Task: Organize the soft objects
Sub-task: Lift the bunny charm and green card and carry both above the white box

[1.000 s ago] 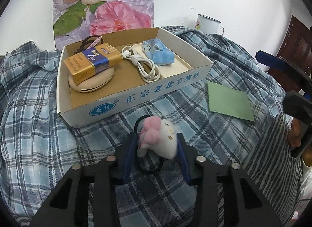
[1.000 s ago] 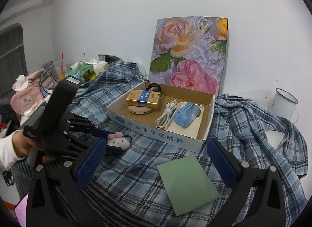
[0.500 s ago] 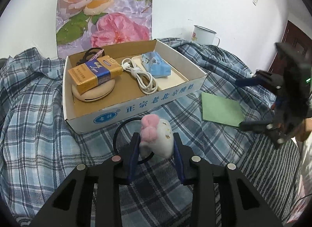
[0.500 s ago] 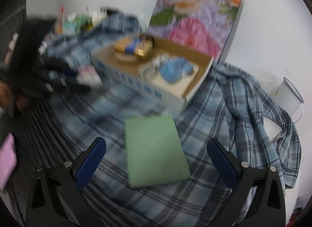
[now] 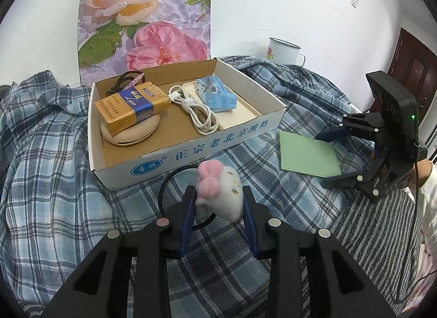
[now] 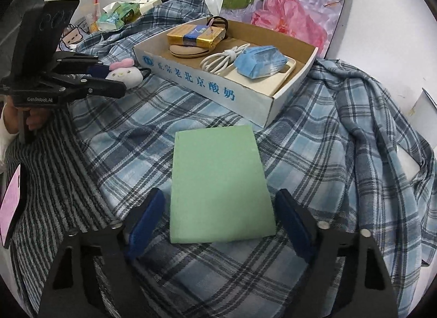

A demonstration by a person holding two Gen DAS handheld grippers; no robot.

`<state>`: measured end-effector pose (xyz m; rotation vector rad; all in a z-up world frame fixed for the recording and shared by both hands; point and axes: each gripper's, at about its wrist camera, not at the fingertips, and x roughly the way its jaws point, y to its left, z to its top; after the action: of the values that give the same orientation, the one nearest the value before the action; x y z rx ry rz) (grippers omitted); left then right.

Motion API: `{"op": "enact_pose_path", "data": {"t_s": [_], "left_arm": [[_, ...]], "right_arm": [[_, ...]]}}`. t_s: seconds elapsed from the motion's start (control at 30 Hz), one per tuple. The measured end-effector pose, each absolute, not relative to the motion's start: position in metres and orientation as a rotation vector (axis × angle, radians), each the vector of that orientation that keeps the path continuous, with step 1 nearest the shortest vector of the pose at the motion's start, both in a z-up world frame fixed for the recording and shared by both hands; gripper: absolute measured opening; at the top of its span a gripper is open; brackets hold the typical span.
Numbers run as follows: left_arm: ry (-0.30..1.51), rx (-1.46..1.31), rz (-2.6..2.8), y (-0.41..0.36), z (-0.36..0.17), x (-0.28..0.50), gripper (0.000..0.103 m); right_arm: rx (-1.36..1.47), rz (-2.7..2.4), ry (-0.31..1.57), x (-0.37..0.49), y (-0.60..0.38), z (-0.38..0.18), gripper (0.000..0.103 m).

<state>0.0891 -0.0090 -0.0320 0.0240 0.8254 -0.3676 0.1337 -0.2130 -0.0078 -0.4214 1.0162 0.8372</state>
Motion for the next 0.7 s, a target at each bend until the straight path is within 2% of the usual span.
{"op": "enact_pose_path", "data": {"t_s": [0.03,0.27,0.7], "left_arm": [[0.823,0.023,-0.368,-0.009,-0.032,0.089,0.035],[0.798,0.019,-0.361,-0.008,-0.027,0.085,0.035],[0.698,-0.017,-0.322,0.011,-0.004,0.076,0.035]], "right_arm": [[-0.422,0.837,1.011,0.134,-0.214,-0.007,0.071],[-0.419,0.829,0.971,0.132,-0.220,-0.003,0.070],[-0.425,0.766,0.717,0.116,-0.222,0.047,0.069]]}}
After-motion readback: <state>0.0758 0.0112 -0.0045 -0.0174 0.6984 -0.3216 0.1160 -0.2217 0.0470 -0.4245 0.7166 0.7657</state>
